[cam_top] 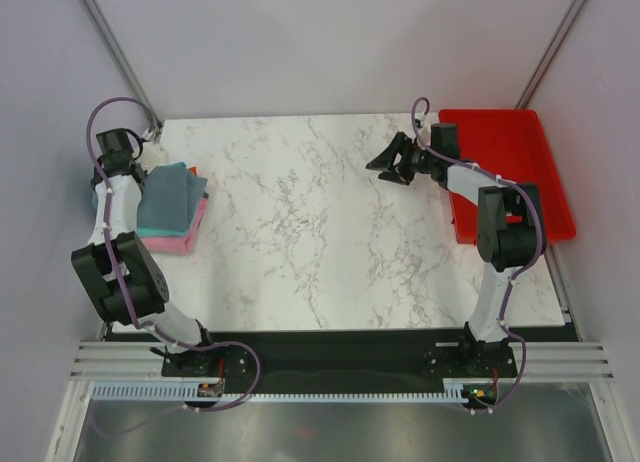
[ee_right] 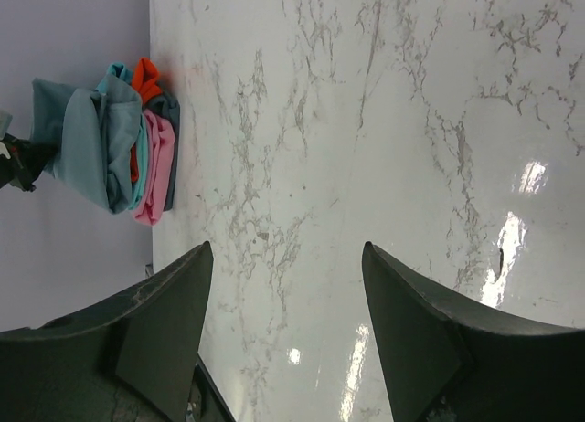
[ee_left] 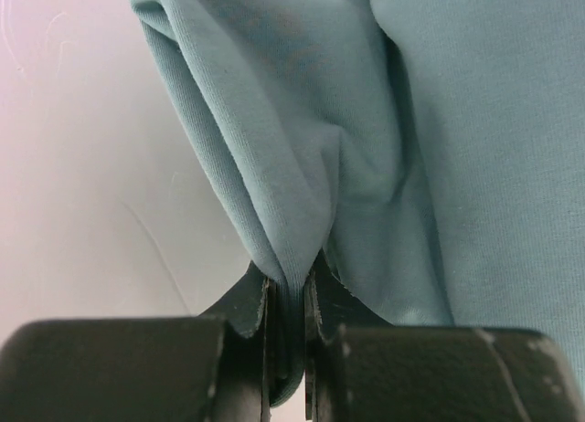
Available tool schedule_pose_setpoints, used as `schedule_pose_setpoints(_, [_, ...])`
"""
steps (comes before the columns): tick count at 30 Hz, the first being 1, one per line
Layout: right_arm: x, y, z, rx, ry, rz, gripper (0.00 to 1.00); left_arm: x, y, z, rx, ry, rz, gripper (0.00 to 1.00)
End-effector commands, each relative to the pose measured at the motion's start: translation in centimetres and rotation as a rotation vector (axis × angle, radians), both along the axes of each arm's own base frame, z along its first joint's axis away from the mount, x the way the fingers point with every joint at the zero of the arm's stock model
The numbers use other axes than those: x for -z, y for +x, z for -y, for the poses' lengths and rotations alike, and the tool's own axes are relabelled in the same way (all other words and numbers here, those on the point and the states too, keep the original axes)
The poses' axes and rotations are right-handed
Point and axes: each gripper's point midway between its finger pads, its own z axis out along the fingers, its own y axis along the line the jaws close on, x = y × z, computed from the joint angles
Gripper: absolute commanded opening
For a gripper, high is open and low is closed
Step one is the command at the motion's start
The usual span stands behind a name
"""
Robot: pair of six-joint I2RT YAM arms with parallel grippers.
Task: Fold and stack the t-shirts
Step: Neatly place the folded tshirt to the corner
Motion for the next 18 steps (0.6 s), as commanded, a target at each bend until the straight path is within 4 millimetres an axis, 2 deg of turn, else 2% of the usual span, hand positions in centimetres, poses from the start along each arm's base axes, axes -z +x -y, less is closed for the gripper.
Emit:
schedule_pose_setpoints(1, [-2.5,0.4,-0.3,-0.012,-0.013,0.092,0.75,-2.5,1.1,-0.3,0.027,0.038,0.059,0.02])
schedule_pose_setpoints(5, [-2.1,0.3,-0.5,-0.019,-0.025,0.09,0.75,-2.4,0.3,0.0,0.027,0.037,0.056,0.02])
schedule_pose_setpoints(6, [-2.1,0.3,-0.6,-0.023,-0.032,0.097,0.75,-1.8,-0.1,0.3,0.03,0.032,0.042,0.02])
schedule_pose_setpoints(7, [-2.0,0.2,-0.8,-0.029,-0.036,0.098,0.75,-2.2,-0.4,0.5,0.032,0.035,0.052,0.02])
schedule_pose_setpoints(12, [-1.9,0.0,-1.7,-0.052,-0.056,0.109,0.75,-0.7,-1.3,0.7,0.029,0.022,0.018,0.02])
schedule_pose_setpoints(13, [-2.0,-0.2,-2.0,-0.062,-0.06,0.117,0.75,-15.8,5.1,-2.1,0.029,0.347,0.677,0.02])
schedule_pose_setpoints(14, [-1.9,-0.2,-2.1,-0.065,-0.065,0.117,0.75,-15.5,6.4,-0.9,0.134,0.317,0.686,0.02])
schedule_pose_setpoints(15, [-1.7,-0.3,-2.2,-0.067,-0.069,0.115,0.75,-14.5,6.6,-0.6,0.153,0.307,0.677,0.02])
schedule_pose_setpoints(18, [-1.6,-0.5,-2.6,-0.079,-0.075,0.117,0.75,-14.0,7.6,-0.8,0.161,0.31,0.688,0.02])
